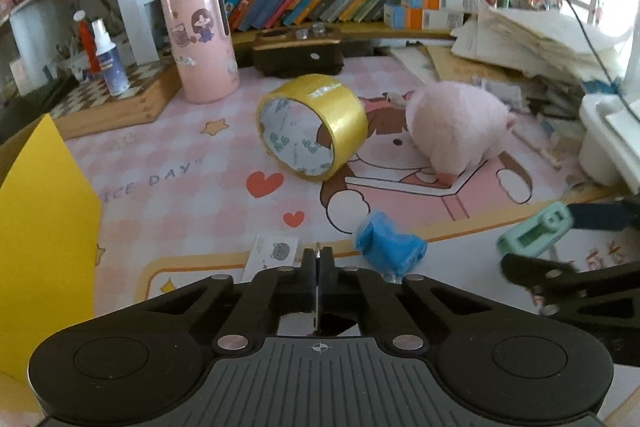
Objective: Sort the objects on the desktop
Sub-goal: 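Grasp the black binder clip with the left tool while the right tool holds the clip, then carry the binder clip and mint-green clip with both tools to the yellow box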
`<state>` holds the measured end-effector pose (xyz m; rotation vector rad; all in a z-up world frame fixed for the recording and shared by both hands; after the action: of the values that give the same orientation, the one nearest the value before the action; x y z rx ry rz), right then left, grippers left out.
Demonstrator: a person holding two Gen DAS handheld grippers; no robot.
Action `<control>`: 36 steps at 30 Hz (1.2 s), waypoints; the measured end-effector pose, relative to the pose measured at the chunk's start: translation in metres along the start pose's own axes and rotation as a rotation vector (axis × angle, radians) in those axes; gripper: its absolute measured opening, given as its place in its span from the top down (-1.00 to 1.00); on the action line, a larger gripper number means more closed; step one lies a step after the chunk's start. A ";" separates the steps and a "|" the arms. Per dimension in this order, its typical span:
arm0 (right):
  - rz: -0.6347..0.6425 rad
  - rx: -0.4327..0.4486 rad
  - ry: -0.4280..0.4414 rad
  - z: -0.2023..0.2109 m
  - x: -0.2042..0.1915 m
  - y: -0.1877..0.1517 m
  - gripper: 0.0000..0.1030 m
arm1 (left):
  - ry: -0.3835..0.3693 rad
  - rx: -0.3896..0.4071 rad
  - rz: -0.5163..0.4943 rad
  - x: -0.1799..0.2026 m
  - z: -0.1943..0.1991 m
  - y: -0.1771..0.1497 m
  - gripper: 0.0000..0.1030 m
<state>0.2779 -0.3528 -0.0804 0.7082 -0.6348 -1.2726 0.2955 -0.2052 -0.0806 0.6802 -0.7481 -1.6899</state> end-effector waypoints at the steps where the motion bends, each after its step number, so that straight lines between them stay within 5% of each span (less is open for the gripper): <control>1: 0.004 0.003 0.006 0.000 -0.002 0.001 -0.29 | -0.005 0.004 0.011 -0.001 0.003 0.000 1.00; 36: 0.094 0.010 0.125 0.052 -0.085 -0.020 -0.29 | -0.028 0.074 0.137 -0.045 0.092 -0.045 1.00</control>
<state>0.2099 -0.2786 -0.0655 0.7513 -0.5662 -1.1304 0.2080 -0.1402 -0.0543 0.6426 -0.8617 -1.5556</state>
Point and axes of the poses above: each gripper's, at about its wrist camera, not at the fingertips, and z roughly against the way its jaws point, x to its right, y to its top, the point moved 7 cm from there along -z, roughly the way its jaws point, and after that the axes turned 6 degrees about x, right-handed, at the moved point
